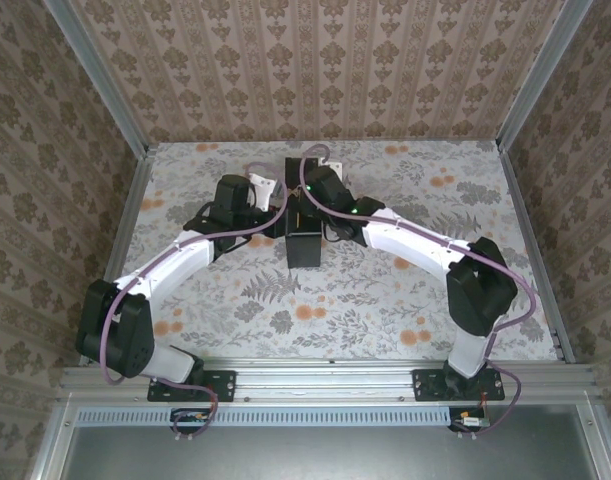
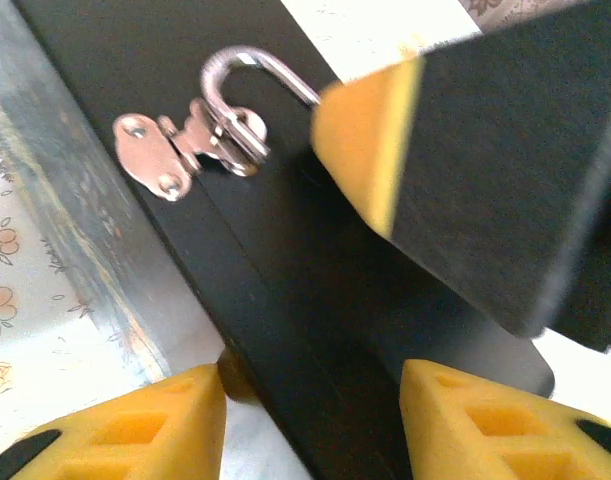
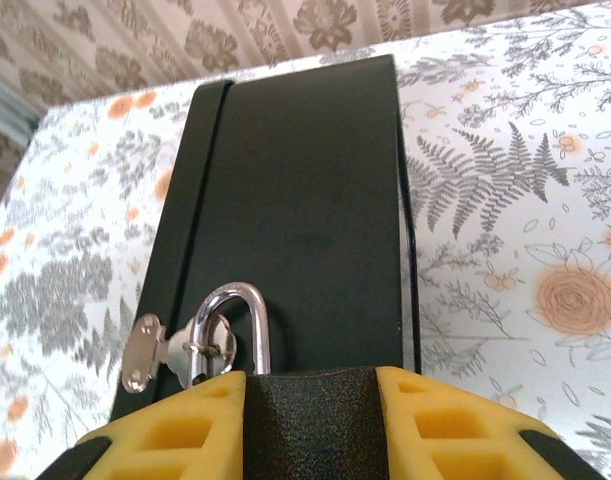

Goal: Unlock a padlock with a key

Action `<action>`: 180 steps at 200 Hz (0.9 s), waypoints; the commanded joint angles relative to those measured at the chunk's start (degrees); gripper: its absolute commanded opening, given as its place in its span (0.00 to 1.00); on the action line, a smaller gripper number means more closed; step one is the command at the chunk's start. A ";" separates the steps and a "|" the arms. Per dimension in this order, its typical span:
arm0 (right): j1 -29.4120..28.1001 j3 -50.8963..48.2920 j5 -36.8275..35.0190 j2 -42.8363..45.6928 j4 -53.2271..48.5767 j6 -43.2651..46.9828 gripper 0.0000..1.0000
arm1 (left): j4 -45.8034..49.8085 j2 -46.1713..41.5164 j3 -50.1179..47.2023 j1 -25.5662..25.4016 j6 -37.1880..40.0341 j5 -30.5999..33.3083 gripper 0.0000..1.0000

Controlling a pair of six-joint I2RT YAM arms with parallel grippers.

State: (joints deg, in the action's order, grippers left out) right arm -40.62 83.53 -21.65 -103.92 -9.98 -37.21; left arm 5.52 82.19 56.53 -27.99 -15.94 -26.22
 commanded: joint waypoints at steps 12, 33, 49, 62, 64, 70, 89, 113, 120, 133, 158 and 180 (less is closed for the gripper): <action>0.54 3.08 -5.62 -5.07 5.11 -7.30 0.00 | 5.64 1.48 -2.66 -1.72 -0.49 -7.33 0.48; 0.70 4.60 -8.01 -6.45 5.20 -8.12 0.00 | 5.90 1.47 -2.88 -1.22 -0.57 -7.28 0.48; 1.12 5.41 -8.41 -6.93 5.70 -7.10 0.00 | 6.23 1.35 -2.74 -0.53 -0.76 -7.08 0.48; 1.92 5.13 -8.27 -6.46 6.27 -5.90 0.00 | 6.68 0.74 -2.56 0.39 -0.79 -6.54 0.48; 2.05 5.04 -8.20 -6.23 6.35 -5.76 0.00 | 6.69 0.61 -2.57 0.52 -0.83 -6.60 0.48; 2.48 4.62 -7.87 -5.57 6.64 -5.16 0.00 | 6.55 0.18 -2.59 1.05 -0.84 -6.74 0.49; 4.24 1.24 -6.11 -2.14 8.36 -3.05 0.00 | 6.04 -1.14 -2.26 2.82 -0.92 -7.28 0.50; 6.60 -5.03 -4.03 3.46 8.67 0.69 0.00 | 6.04 -1.86 -0.85 4.60 -0.80 -8.69 0.53; 7.62 -7.78 -2.81 5.24 8.66 1.36 0.01 | 5.71 -2.03 -0.64 4.92 -1.02 -9.14 0.54; 10.06 -13.44 -0.09 8.21 8.16 1.28 0.02 | 4.80 -2.34 -0.48 5.55 -1.60 -9.76 0.55; 14.90 -26.02 4.79 12.85 9.46 0.22 0.01 | 4.07 -2.73 -0.20 6.69 -2.03 -10.17 0.56; 17.13 -35.46 6.16 14.69 11.34 0.69 0.01 | 3.41 -3.14 -0.09 7.72 -2.60 -10.17 0.56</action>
State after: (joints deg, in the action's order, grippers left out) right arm -24.91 56.10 -19.55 -90.83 -0.51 -37.65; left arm 8.47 80.93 55.90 -21.45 -17.21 -34.94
